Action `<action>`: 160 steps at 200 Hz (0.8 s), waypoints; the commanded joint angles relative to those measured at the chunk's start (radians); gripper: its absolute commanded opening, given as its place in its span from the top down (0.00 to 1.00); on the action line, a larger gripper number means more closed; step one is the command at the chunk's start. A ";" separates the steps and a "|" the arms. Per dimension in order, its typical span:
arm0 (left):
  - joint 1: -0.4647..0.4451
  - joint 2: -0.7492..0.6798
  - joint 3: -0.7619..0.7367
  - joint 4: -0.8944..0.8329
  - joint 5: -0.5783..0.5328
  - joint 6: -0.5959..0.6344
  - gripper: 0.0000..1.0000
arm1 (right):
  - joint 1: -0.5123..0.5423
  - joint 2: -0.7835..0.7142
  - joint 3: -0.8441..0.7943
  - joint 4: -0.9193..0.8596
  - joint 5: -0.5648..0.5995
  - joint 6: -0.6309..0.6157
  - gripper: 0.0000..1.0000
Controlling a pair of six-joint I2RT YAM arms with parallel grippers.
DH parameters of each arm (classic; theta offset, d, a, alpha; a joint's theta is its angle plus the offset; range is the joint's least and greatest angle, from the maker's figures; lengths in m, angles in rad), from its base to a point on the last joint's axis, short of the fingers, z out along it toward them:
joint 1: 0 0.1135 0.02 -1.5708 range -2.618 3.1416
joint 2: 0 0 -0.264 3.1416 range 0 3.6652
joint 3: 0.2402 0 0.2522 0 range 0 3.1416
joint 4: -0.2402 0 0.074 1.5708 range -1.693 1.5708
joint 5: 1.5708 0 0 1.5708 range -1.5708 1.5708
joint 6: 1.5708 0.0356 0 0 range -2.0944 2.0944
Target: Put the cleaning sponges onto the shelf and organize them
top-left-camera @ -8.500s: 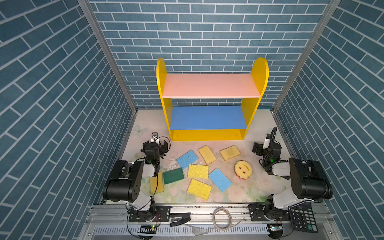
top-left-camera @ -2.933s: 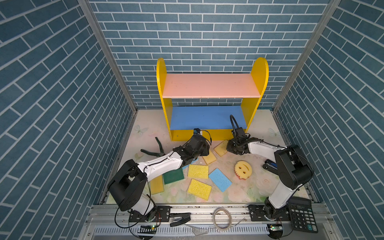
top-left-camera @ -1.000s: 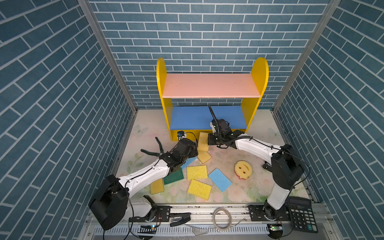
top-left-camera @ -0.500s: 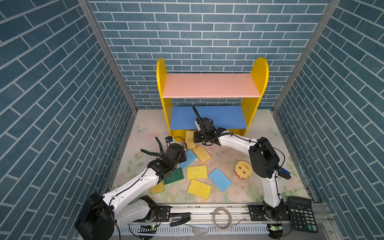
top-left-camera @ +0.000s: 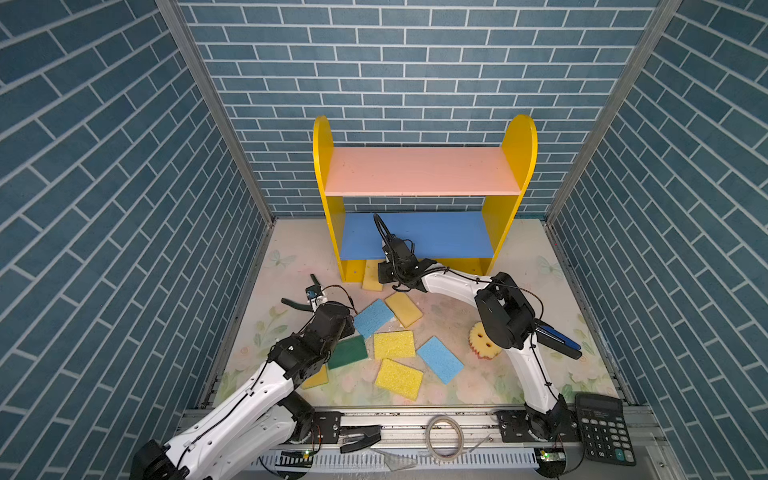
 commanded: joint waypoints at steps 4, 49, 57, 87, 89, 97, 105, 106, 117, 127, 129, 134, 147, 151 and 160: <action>0.008 -0.017 -0.012 -0.070 -0.048 -0.002 0.51 | 0.004 0.007 0.040 -0.004 0.065 -0.013 0.76; 0.016 0.032 0.006 -0.040 -0.050 0.008 0.46 | 0.007 -0.097 -0.030 -0.033 0.021 -0.033 0.66; 0.016 0.040 0.009 -0.035 -0.046 0.008 0.45 | 0.006 -0.121 -0.054 -0.032 0.003 -0.034 0.73; 0.030 0.047 0.004 -0.025 -0.041 -0.001 0.55 | 0.022 -0.177 -0.107 -0.056 -0.056 -0.025 1.00; 0.032 0.046 0.003 -0.025 -0.040 -0.001 0.60 | 0.024 -0.179 -0.108 -0.059 -0.058 -0.024 1.00; 0.042 0.042 -0.001 -0.026 -0.038 -0.005 0.77 | 0.032 -0.184 -0.117 -0.066 -0.069 -0.021 1.00; 0.054 0.040 -0.004 -0.030 -0.035 -0.012 0.88 | 0.040 -0.187 -0.122 -0.072 -0.083 -0.013 1.00; 0.055 0.039 -0.004 -0.032 -0.035 -0.014 0.89 | 0.040 -0.188 -0.123 -0.072 -0.085 -0.012 1.00; 0.078 0.035 -0.009 -0.036 -0.028 -0.024 0.99 | 0.050 -0.188 -0.128 -0.071 -0.104 -0.004 1.00; 0.095 0.033 -0.014 -0.037 -0.016 -0.028 1.00 | 0.062 -0.184 -0.132 -0.070 -0.124 0.000 1.00; 0.098 0.032 -0.014 -0.039 -0.014 -0.029 1.00 | 0.065 -0.184 -0.132 -0.069 -0.128 0.000 1.00; 0.105 0.030 -0.014 -0.041 -0.008 -0.029 1.00 | 0.072 -0.180 -0.131 -0.070 -0.137 0.001 1.00; 0.117 0.024 -0.014 -0.048 0.000 -0.032 1.00 | 0.085 -0.164 -0.124 -0.077 -0.158 -0.002 1.00; 0.118 0.020 -0.014 -0.051 0.000 -0.034 1.00 | 0.089 -0.158 -0.119 -0.083 -0.159 -0.002 1.00; 0.120 0.011 -0.017 -0.055 -0.001 -0.035 1.00 | 0.095 -0.143 -0.110 -0.092 -0.159 -0.003 1.00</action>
